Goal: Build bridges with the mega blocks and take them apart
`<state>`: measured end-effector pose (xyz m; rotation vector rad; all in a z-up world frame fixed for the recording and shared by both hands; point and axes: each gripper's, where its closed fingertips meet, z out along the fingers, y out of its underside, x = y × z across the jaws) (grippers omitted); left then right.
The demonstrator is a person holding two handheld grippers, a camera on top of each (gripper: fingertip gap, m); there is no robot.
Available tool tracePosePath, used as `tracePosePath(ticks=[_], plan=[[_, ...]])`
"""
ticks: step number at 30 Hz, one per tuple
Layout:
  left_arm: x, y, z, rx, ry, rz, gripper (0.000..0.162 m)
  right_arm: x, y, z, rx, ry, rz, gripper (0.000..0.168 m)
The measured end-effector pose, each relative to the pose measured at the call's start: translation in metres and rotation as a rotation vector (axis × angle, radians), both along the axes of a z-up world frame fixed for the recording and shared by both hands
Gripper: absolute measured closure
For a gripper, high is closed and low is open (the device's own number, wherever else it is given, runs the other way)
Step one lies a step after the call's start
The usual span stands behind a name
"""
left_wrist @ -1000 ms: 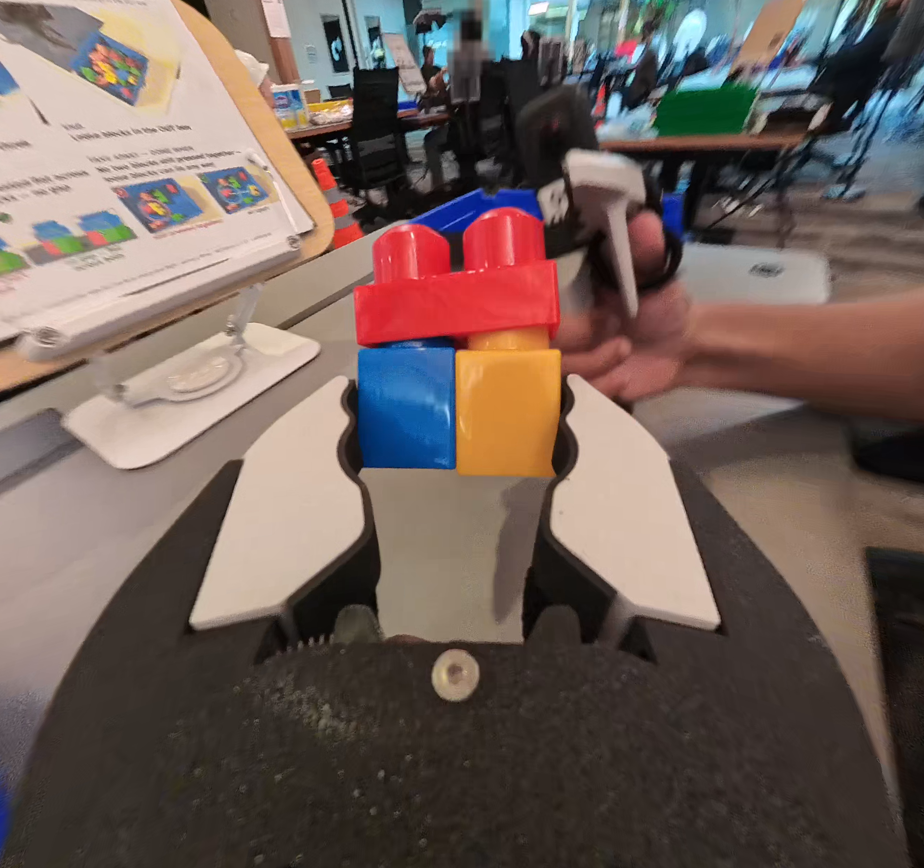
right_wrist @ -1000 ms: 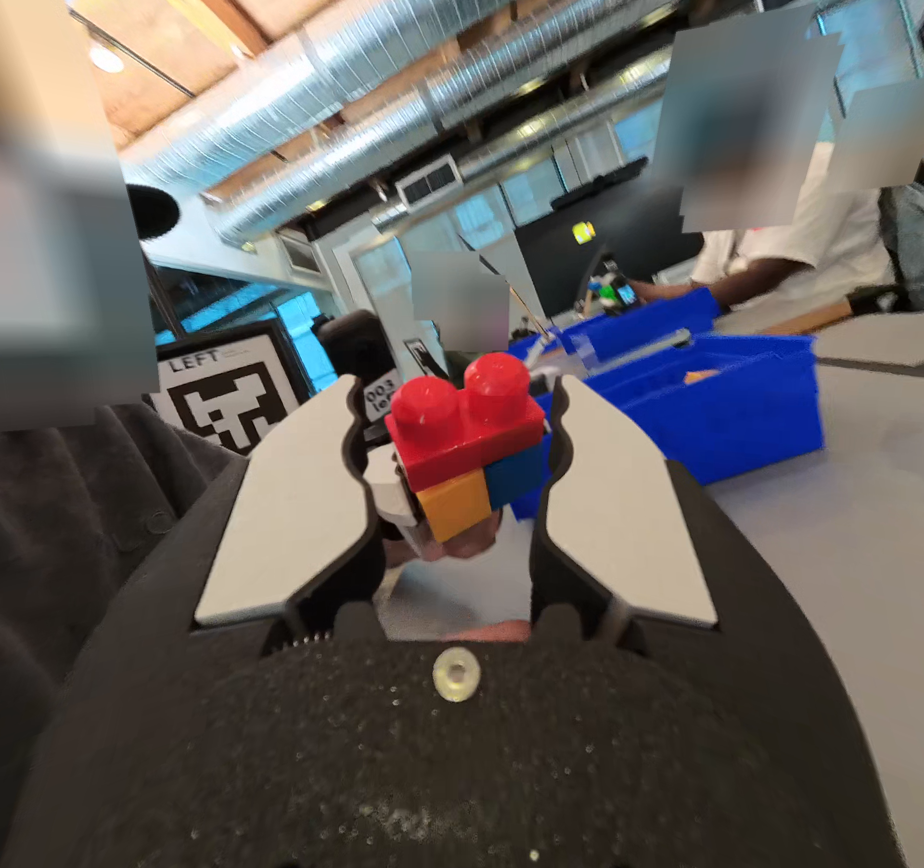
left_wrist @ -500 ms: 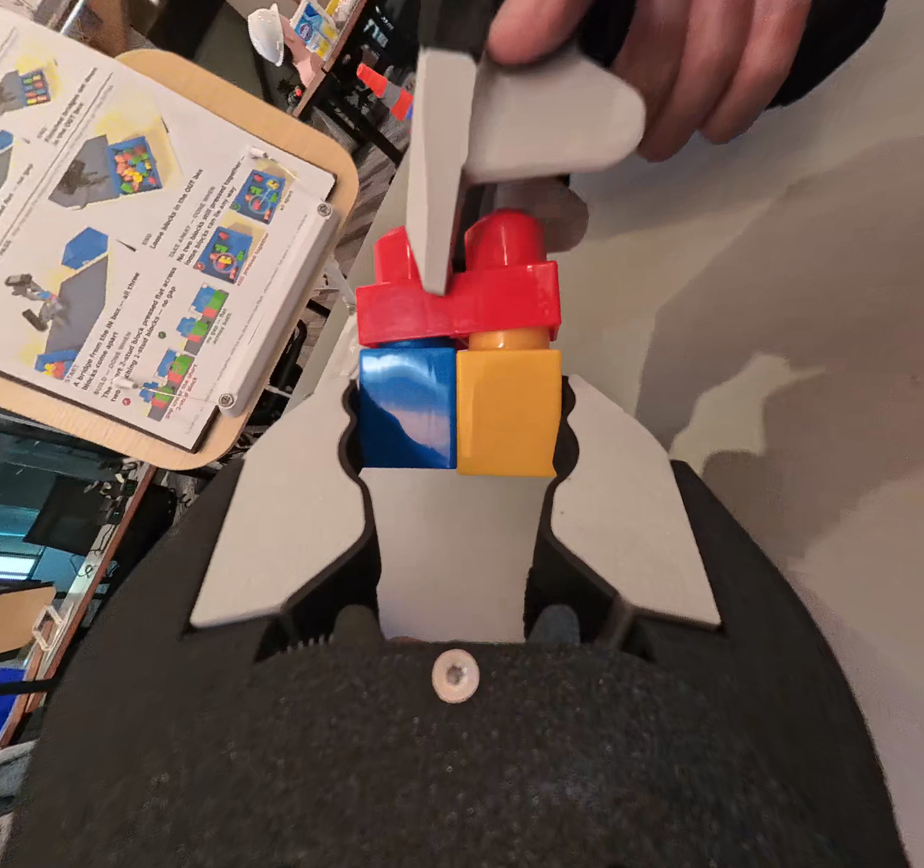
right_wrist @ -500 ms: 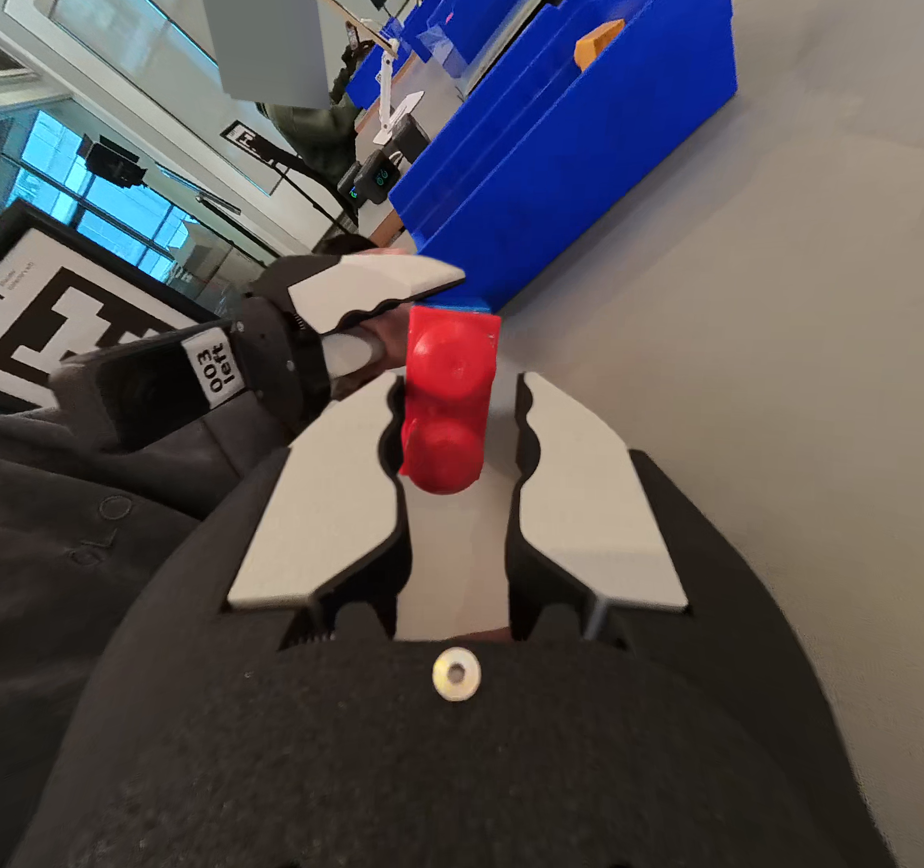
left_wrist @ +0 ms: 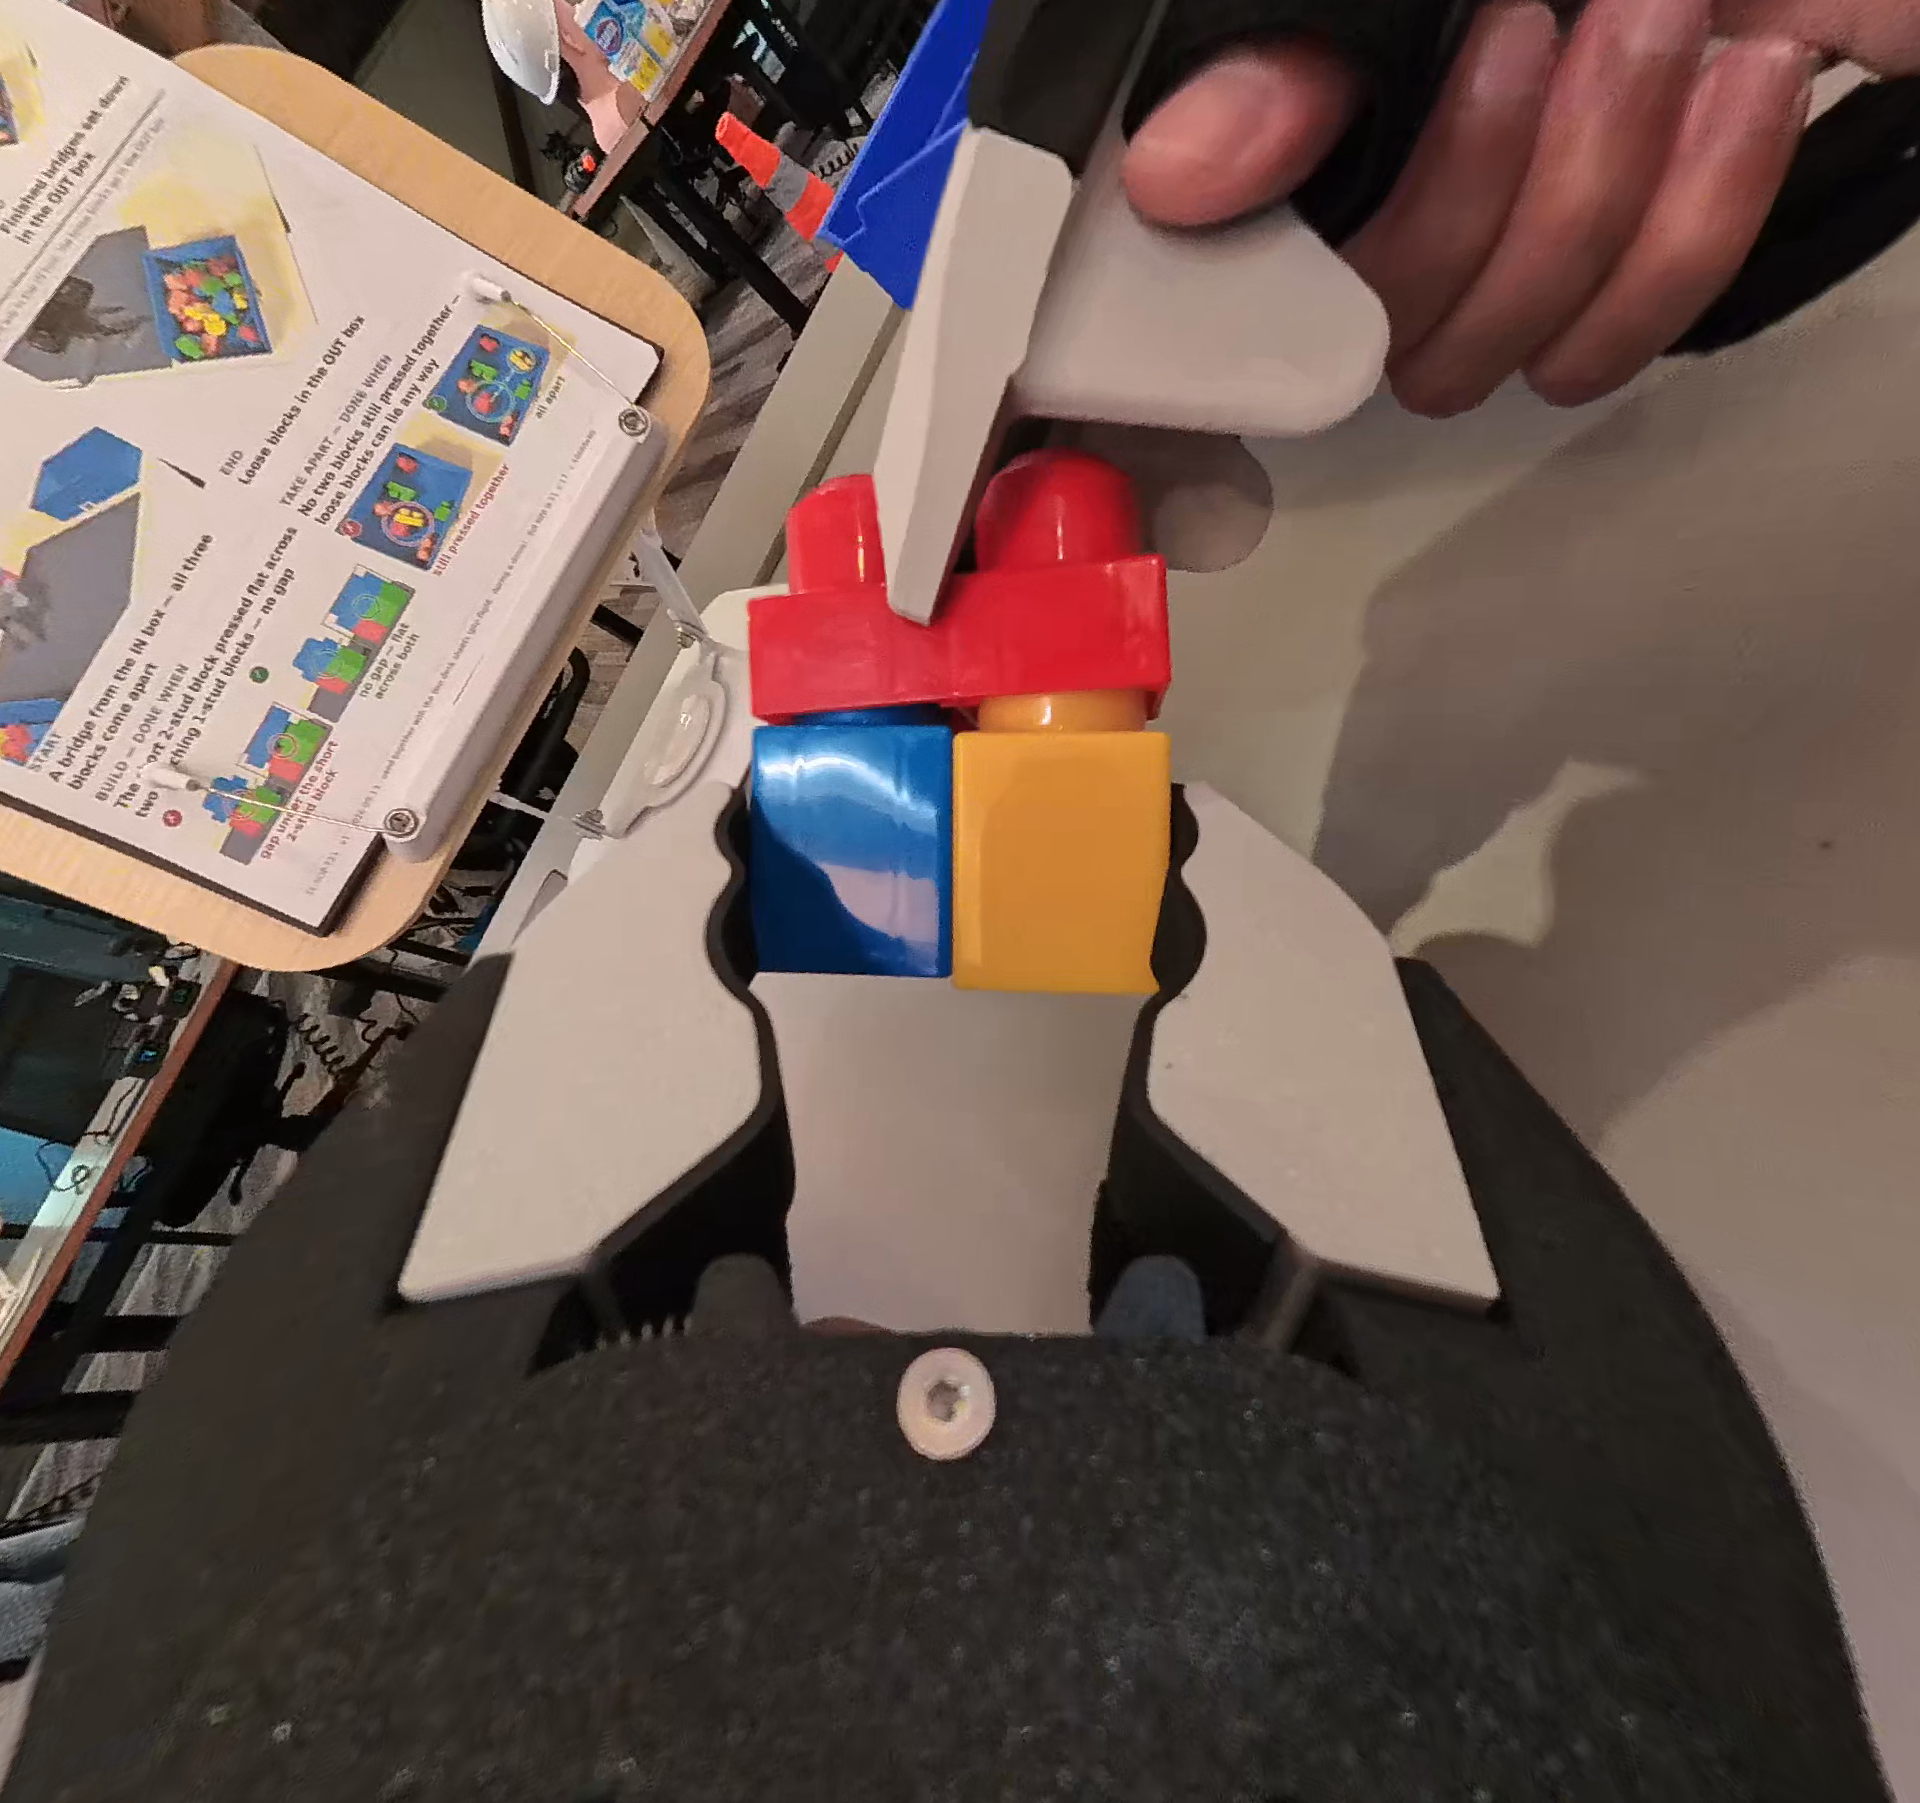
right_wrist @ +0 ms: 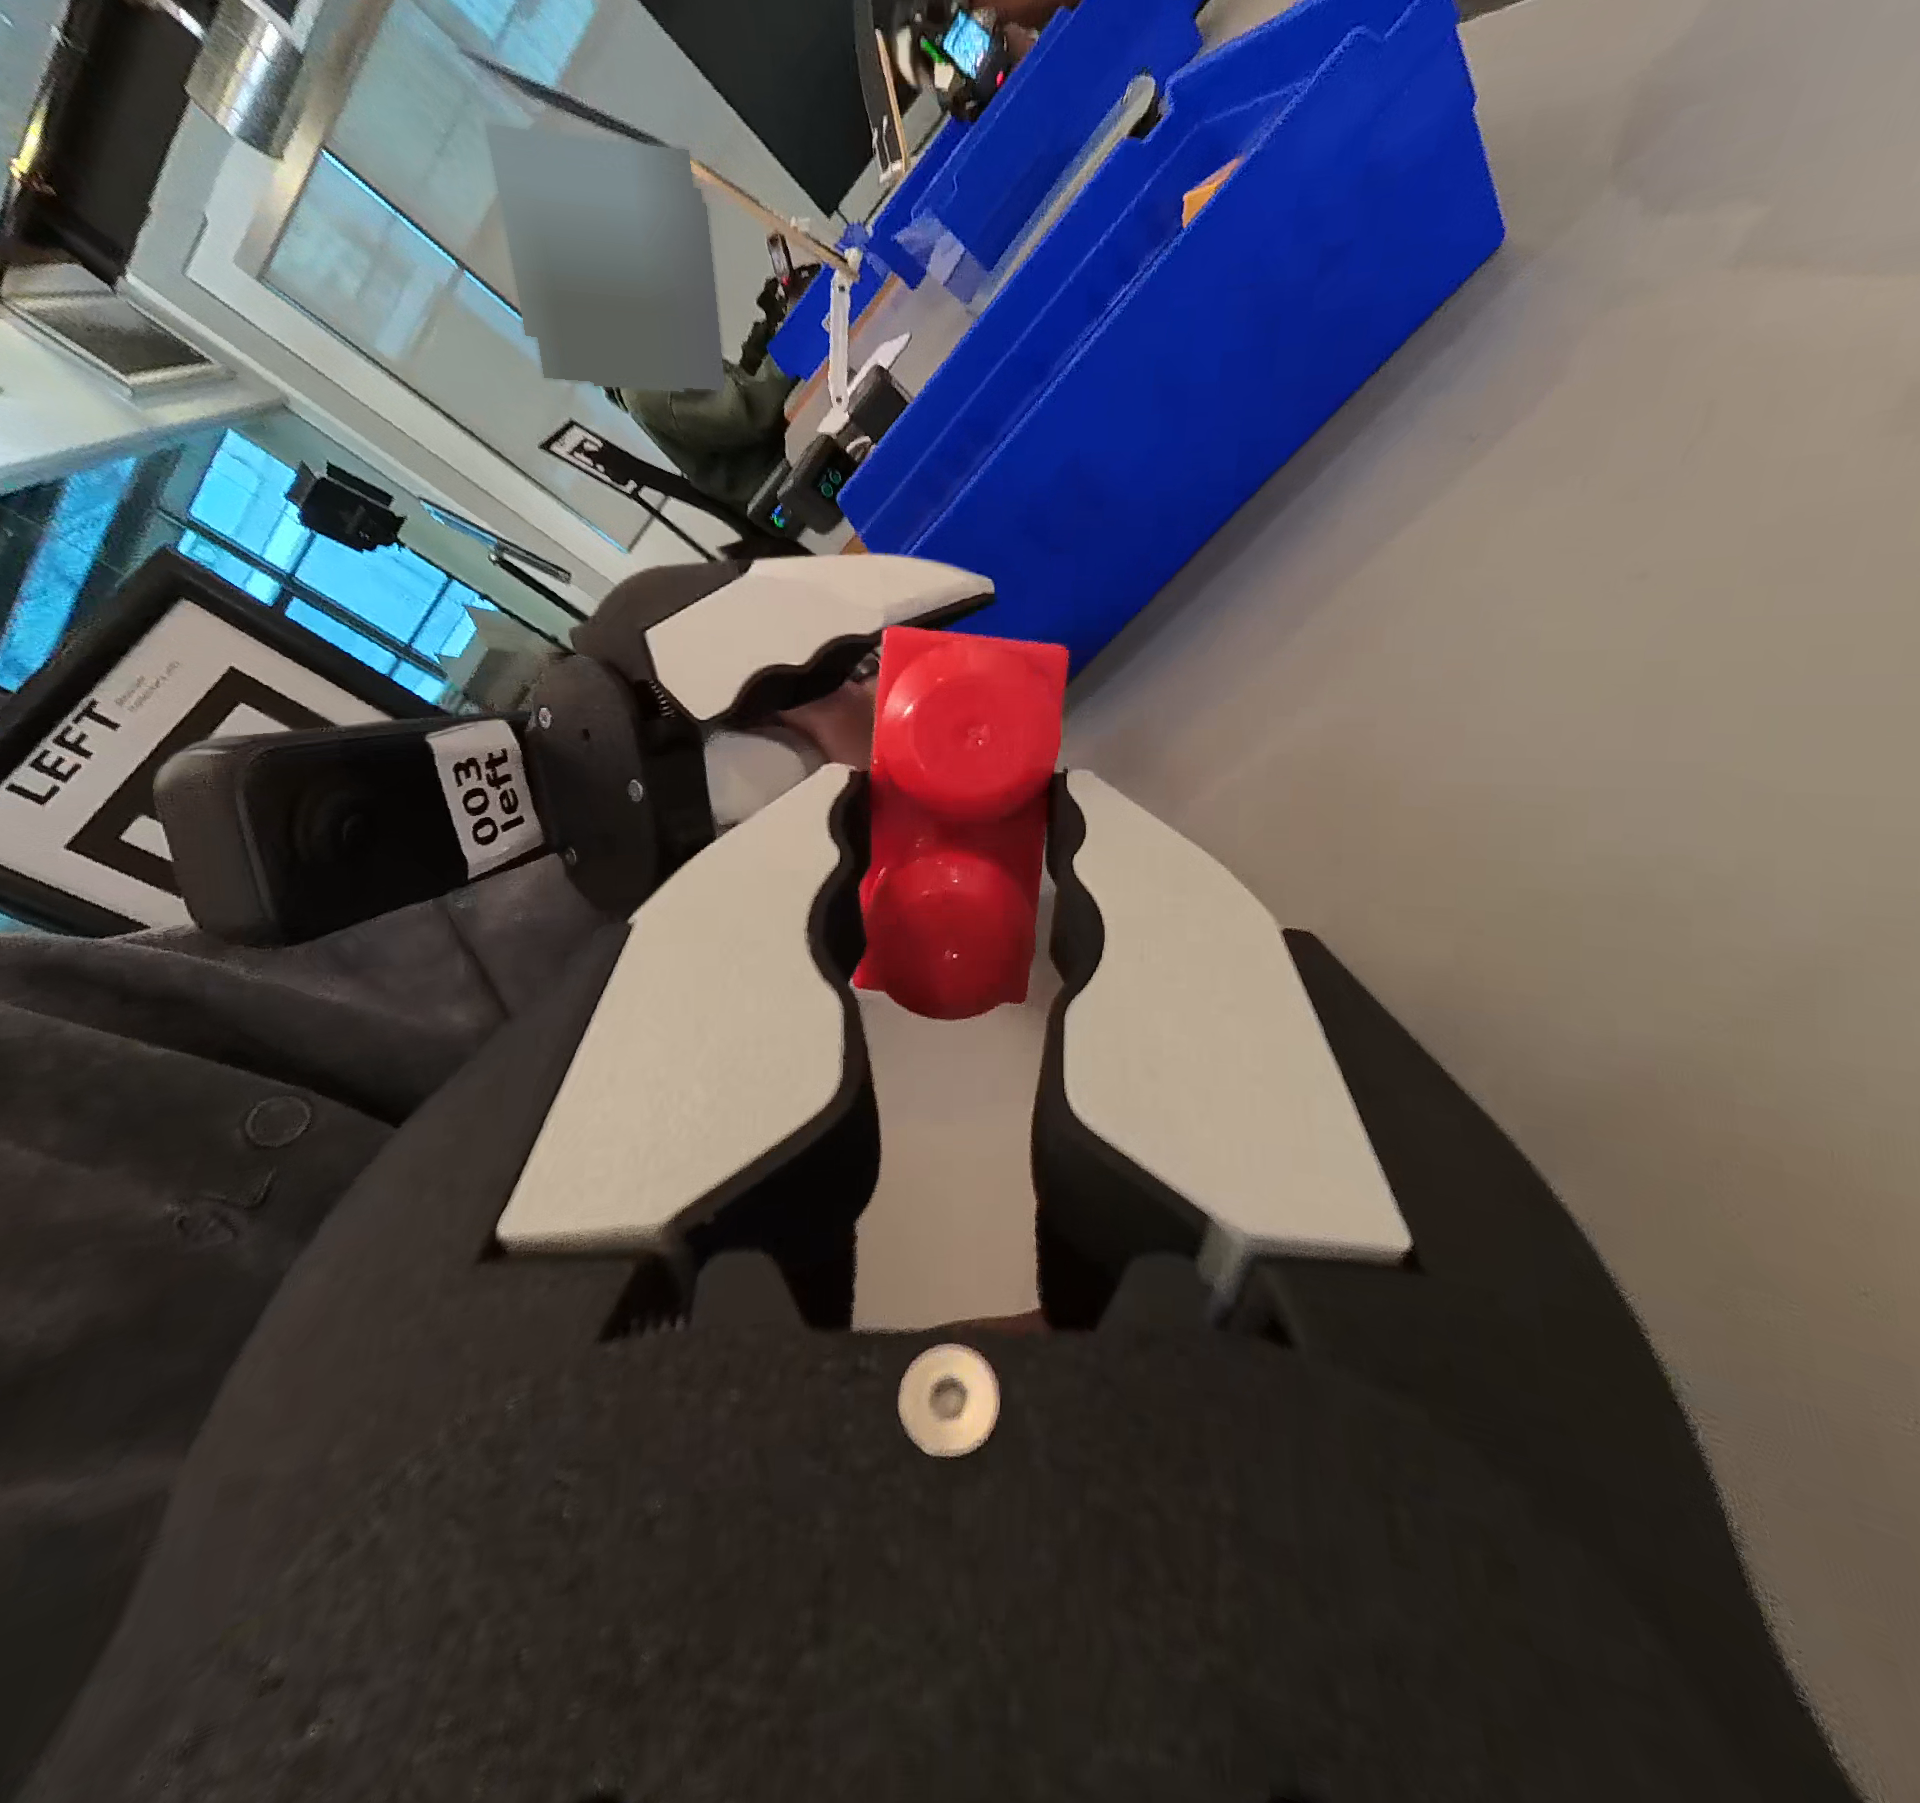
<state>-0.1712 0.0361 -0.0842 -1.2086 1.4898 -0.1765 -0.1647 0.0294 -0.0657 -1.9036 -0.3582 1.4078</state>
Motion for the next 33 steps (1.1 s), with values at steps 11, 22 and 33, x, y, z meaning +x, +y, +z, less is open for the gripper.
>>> tracePosePath(ticks=[11,22,33], plan=[[0.001,0.006,-0.008,-0.026,0.010,0.021,0.088,0.000,0.007,-0.009,-0.006,0.066,-0.045,0.135],[0.000,0.010,-0.011,-0.047,0.008,0.032,0.088,-0.007,0.013,-0.014,0.019,0.082,-0.062,0.135],[0.005,0.010,-0.003,-0.043,-0.048,0.051,0.087,0.003,0.018,-0.011,0.076,0.079,-0.069,0.136]])
